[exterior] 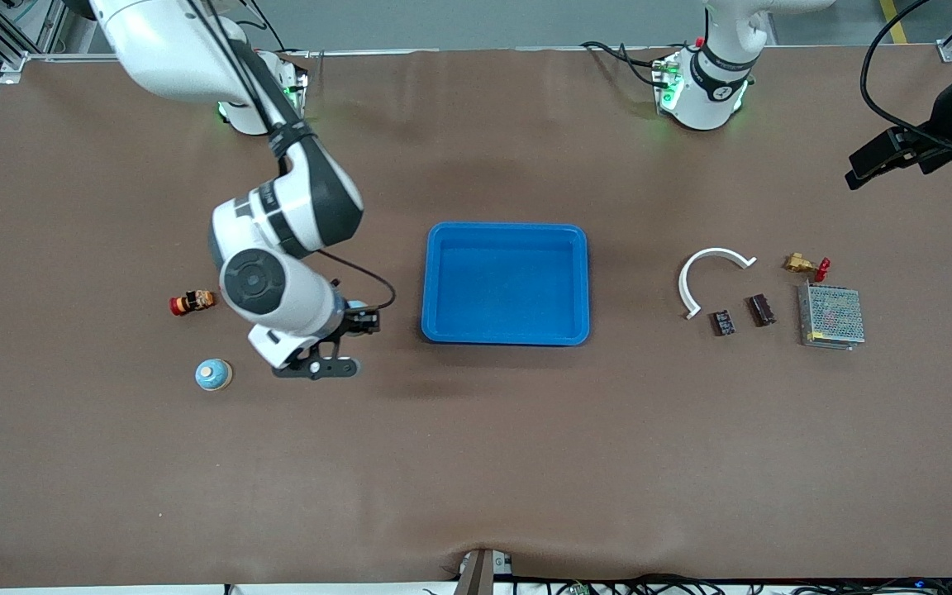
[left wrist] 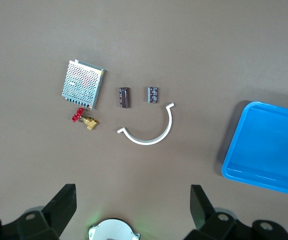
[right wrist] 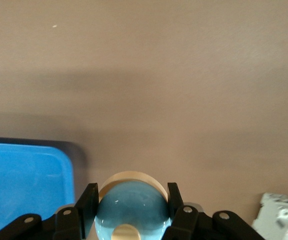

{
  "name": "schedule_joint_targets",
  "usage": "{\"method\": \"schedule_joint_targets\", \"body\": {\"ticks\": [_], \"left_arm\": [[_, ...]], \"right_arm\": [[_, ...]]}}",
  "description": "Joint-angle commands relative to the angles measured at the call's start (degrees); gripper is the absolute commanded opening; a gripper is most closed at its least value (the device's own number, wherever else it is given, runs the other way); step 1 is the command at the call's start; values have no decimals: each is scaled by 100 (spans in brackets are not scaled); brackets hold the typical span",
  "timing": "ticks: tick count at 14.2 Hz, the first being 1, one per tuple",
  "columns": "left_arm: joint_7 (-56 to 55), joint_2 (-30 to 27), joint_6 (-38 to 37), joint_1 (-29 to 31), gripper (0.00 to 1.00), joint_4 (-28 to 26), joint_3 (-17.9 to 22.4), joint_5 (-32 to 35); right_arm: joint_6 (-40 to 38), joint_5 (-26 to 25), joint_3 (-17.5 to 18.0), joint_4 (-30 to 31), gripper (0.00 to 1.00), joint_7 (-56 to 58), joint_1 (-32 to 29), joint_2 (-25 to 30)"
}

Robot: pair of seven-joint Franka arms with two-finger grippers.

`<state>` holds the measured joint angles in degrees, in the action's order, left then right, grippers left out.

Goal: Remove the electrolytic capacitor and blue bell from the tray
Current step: 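Carry the bell beside the first bell and open the right gripper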

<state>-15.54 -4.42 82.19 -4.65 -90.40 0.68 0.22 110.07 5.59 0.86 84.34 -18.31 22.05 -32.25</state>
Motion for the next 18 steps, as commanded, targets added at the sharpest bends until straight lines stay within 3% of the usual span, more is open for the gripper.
{"method": "schedule_joint_targets", "body": {"ticks": [1, 3, 6, 9, 11, 18], "left_arm": [[86, -156, 87, -71, 100, -135, 82, -110], [86, -191, 61, -1, 100, -162, -49, -110], [34, -156, 104, 517, 100, -170, -778, -101], [33, -147, 113, 623, 100, -170, -867, -110], [33, -147, 113, 895, 100, -170, -1165, -110], [59, -130, 113, 896, 100, -170, -1219, -23]], "right_arm": [[101, -84, 90, 266, 44, 773, -437, 105], [364, -242, 90, 459, 44, 1310, -736, 105], [856, -278, 90, 706, 44, 2223, -1167, 79], [1296, -304, 90, 742, 44, 3111, -1615, -44], [1577, -304, 90, 742, 43, 3543, -1818, -210], [2387, -217, 98, 847, 42, 3686, -1836, -721]]}}
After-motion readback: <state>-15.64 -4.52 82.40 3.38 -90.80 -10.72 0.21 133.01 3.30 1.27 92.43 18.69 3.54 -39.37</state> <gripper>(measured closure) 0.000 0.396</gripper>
